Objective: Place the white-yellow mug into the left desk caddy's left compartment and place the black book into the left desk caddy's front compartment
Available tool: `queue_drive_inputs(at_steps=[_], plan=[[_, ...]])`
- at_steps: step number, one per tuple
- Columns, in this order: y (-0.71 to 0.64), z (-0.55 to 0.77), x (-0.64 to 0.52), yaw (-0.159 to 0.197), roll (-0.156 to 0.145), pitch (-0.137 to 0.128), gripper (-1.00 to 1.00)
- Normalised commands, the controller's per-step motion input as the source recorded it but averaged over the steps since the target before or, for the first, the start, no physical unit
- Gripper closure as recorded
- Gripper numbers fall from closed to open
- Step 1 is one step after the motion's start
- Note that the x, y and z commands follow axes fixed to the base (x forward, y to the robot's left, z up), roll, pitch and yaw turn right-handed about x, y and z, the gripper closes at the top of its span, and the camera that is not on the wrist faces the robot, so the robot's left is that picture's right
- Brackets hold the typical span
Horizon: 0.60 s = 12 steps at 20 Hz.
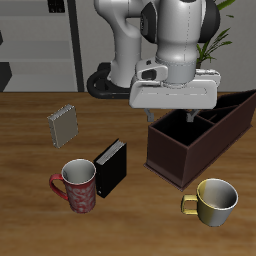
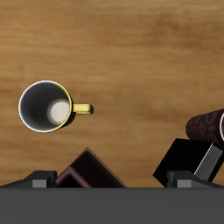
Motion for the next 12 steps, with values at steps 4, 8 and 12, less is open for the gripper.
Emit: queue_drive_inputs(at_steps=[4, 8, 12], plan=[[0.25, -0.22, 0.09, -0.025, 0.026, -0.022, -1.00], [0.25, -0.22, 0.09, -0.038, 0.017, -0.015, -1.00], [0.29, -0.31, 0.14, -0.027, 0.023, 0.011, -1.00]])
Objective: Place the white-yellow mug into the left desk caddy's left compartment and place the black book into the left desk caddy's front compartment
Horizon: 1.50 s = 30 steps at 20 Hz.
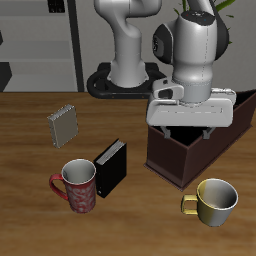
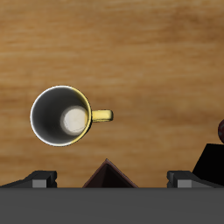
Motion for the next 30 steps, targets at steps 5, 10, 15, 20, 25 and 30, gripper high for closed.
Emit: queue_drive_inputs(at_steps=[5, 10, 15, 20, 25, 30], plan=[[0.20, -0.21, 0.10, -0.008, 0.028, -0.014, -1.00], [0.10, -0.17, 0.11, -0.022, -0.007, -0.008, -1.00], [0.12, -0.23, 0.08, -0.018, 0.016, 0.018, -1.00], [0.07, -0.26, 0.09, -0.030, 0.006, 0.031, -1.00], [0.05, -0.23, 0.02, -0.027, -0.005, 0.020, -1.00], [-0.01, -0.25, 0.07, -0.035, 0.000, 0.031, -1.00]])
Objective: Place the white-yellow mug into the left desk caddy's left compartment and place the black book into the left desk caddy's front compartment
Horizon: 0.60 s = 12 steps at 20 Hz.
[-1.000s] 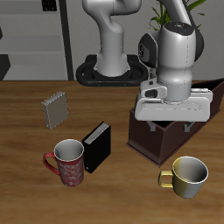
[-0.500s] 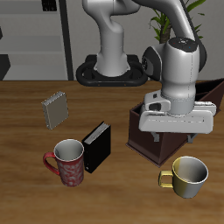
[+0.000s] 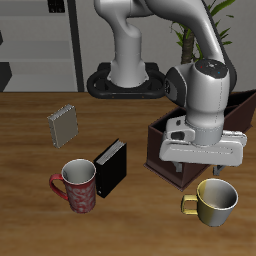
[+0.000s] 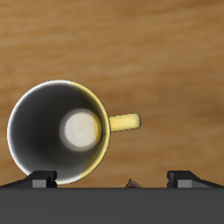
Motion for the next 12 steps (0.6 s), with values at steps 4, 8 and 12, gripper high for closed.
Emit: queue_drive_inputs(at_steps=[4, 8, 12], plan=[[-0.05, -0.14, 0.11, -0.075, 0.001, 0.013, -1.00], [-0.02, -0.17, 0.10, -0.072, -0.003, 0.030, -1.00], [0.10, -0.30, 0.06, -0.010, 0.018, 0.036, -1.00]])
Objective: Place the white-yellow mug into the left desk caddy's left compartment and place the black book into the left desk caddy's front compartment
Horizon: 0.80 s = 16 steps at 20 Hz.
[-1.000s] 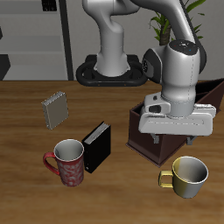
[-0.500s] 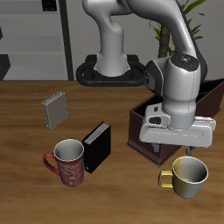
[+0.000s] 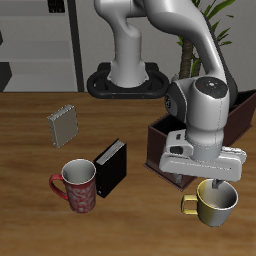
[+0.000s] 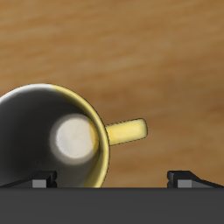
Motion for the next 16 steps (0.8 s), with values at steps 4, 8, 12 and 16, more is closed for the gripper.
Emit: queue_drive_inputs(at_steps=[4, 8, 12, 16], plan=[[0.08, -0.28, 0.03, -0.027, 0.017, 0.047, -1.00], [0.05, -0.19, 0.04, -0.005, 0.020, 0.028, 1.00], [0.01, -0.01, 0.01, -0.020, 0.015, 0.013, 1.00], [0.01, 0.15, 0.01, -0.021, 0.017, -0.013, 1.00]])
